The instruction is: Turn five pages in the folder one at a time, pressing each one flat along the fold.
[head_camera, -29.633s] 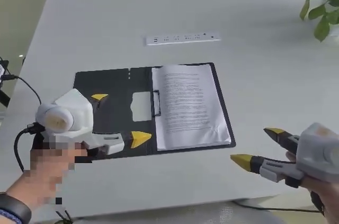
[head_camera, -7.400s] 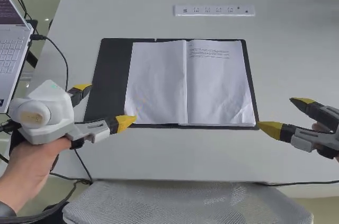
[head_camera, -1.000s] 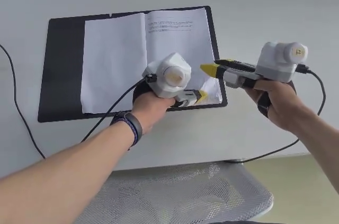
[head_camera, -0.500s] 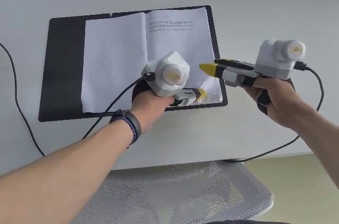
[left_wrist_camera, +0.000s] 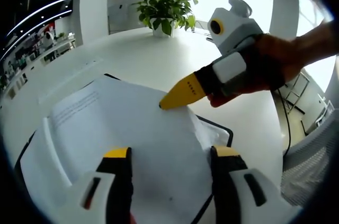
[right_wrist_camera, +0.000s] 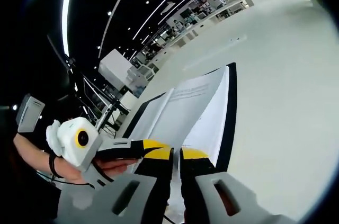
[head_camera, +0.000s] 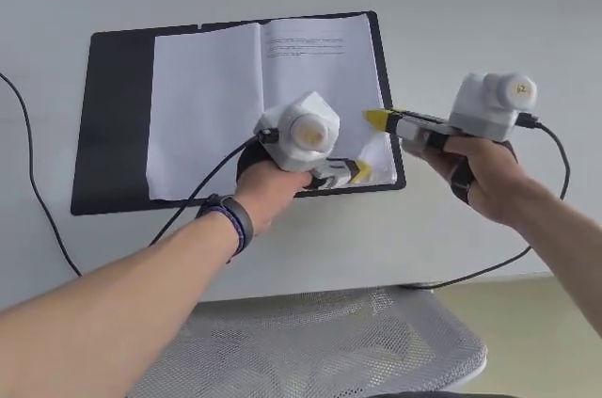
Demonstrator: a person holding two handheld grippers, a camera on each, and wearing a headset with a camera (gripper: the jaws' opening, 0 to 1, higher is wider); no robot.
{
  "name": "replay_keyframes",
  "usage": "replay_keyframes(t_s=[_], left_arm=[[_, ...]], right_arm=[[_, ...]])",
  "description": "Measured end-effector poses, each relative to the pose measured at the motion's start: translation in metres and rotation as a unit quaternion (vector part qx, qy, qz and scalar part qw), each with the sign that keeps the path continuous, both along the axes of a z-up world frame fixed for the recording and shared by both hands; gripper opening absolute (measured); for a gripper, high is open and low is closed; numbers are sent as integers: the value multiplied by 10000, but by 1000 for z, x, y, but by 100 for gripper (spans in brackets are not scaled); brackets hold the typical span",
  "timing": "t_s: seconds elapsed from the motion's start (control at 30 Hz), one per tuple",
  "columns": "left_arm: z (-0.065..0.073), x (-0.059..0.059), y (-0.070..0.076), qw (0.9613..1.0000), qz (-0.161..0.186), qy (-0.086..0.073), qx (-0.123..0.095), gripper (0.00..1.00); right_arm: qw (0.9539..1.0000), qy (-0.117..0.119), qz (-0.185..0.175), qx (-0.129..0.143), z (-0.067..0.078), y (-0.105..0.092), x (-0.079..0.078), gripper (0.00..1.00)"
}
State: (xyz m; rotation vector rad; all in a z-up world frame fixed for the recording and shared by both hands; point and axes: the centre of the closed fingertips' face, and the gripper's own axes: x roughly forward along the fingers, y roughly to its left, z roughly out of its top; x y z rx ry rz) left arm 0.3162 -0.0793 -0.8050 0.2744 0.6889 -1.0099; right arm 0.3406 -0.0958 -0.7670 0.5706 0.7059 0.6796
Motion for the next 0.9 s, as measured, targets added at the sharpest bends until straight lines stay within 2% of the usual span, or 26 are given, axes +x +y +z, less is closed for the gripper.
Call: replay_keyframes(t_s=[0.3,0.47,0.7,0.9], left_arm=[[9,-4,2,9999,-19,71,-110,67],[22,1,8,9998,36,-19,-195,69],[34,7,23,9996,140,-108,-238,71],[50,13,42,9988,295,-248,-311,72]], right_arm=[[9996,98,-170,196,3,-1,-1,0],[9993,105,-241,254,7,-1,-1,0],[9987,61,-331,381,17,-1,-1,0],[9987,-21,-305,410,28,2,0,0]])
